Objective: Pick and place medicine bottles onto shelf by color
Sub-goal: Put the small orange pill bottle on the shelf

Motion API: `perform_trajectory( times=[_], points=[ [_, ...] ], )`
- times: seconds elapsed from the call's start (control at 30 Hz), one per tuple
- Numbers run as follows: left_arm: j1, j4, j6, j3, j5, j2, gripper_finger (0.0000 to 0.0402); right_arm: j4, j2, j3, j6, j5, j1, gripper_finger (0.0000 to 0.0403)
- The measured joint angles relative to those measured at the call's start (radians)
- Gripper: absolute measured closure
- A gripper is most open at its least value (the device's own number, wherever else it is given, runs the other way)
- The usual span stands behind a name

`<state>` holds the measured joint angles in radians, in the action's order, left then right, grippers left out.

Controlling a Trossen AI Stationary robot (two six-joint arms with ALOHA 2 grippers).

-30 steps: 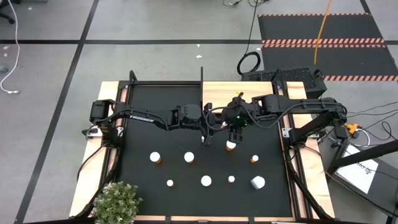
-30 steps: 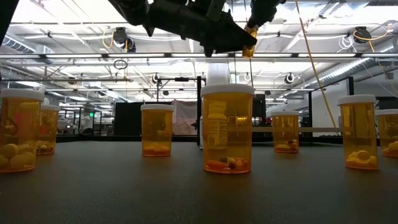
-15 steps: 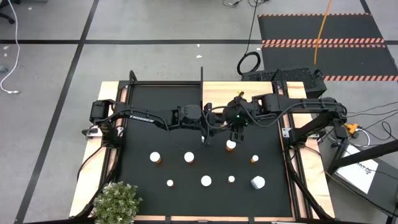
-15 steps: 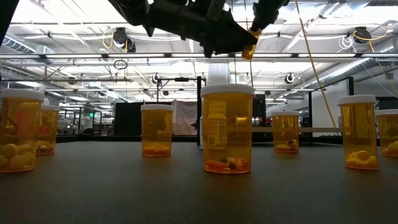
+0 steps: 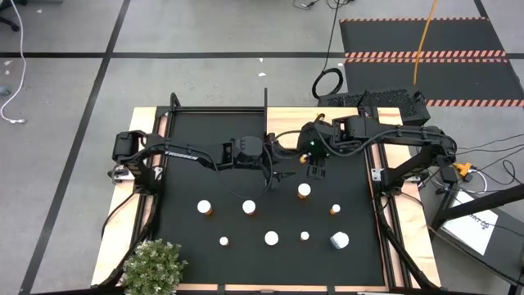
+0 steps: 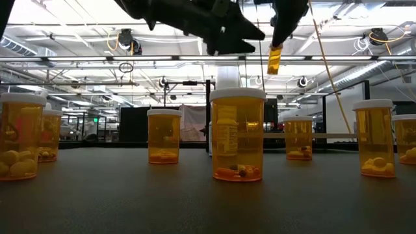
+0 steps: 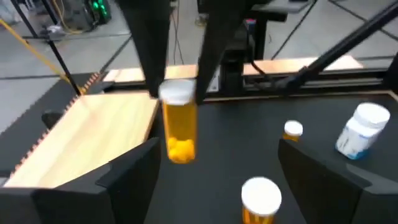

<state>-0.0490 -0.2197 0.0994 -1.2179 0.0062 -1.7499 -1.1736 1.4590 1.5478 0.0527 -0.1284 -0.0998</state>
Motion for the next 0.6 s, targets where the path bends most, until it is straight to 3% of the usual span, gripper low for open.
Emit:
perform_trajectory(
  times=[0.27,0.6],
  points=[
    [0.0,0.172,0.046,-0.002,-0.002,0.088,0.0105,-0.056,-0.001,0.0,-0.141,0.0,-0.178,0.0285],
    [0.0,0.293,0.11,0.002,0.0,0.109,0.0139,-0.055,-0.001,0.0,-0.315,0.001,-0.53,0.0283]
  ],
)
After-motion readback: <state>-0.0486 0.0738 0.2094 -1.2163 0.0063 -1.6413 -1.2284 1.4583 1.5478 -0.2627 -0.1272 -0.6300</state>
